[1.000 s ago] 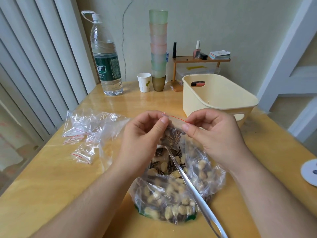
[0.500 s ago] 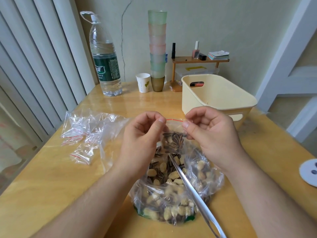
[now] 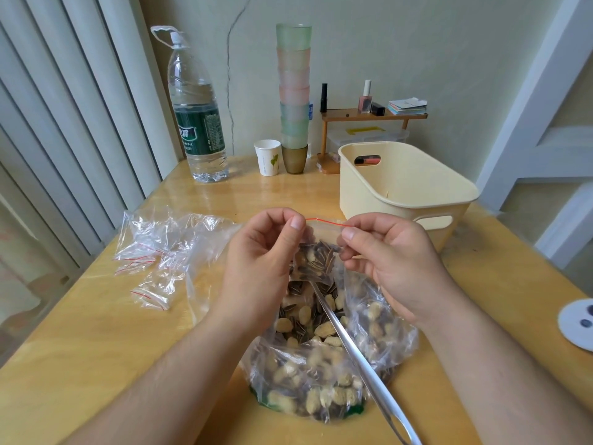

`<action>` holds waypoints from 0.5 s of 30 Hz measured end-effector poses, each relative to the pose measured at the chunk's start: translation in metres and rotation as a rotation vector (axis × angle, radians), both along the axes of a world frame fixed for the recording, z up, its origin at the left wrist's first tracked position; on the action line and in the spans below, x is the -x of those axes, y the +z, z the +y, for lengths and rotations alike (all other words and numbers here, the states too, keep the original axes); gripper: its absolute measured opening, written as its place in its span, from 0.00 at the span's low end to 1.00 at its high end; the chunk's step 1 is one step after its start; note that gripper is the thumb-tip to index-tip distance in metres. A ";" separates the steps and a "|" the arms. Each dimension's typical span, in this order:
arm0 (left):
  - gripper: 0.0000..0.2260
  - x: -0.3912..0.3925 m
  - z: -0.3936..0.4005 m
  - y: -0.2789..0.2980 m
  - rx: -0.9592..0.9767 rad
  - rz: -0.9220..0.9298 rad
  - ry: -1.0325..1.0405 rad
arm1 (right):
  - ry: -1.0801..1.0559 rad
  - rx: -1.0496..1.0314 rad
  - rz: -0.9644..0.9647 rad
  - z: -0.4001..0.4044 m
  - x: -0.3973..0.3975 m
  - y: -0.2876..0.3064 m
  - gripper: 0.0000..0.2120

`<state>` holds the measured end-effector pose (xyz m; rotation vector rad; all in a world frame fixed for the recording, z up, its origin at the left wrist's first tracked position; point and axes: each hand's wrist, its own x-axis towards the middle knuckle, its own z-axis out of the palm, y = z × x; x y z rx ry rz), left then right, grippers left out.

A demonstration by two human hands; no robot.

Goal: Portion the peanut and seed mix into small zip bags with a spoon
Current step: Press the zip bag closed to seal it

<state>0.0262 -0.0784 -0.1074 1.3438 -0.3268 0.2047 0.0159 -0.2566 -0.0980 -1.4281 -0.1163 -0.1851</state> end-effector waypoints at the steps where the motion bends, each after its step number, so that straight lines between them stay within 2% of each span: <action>1: 0.06 0.000 0.000 -0.001 0.000 0.001 0.003 | -0.001 0.003 -0.001 0.000 0.000 -0.001 0.05; 4: 0.07 -0.002 0.001 -0.002 0.011 0.004 -0.007 | -0.026 0.046 -0.038 0.000 0.000 -0.001 0.05; 7: 0.13 -0.002 0.000 -0.002 0.029 0.047 -0.059 | -0.055 0.083 -0.097 0.001 0.000 -0.001 0.05; 11: 0.05 -0.001 0.001 -0.002 -0.018 0.040 -0.051 | -0.092 0.130 -0.167 0.002 0.002 0.000 0.05; 15: 0.02 -0.006 0.004 -0.007 -0.090 0.012 0.043 | -0.108 0.217 -0.207 0.000 0.000 -0.002 0.06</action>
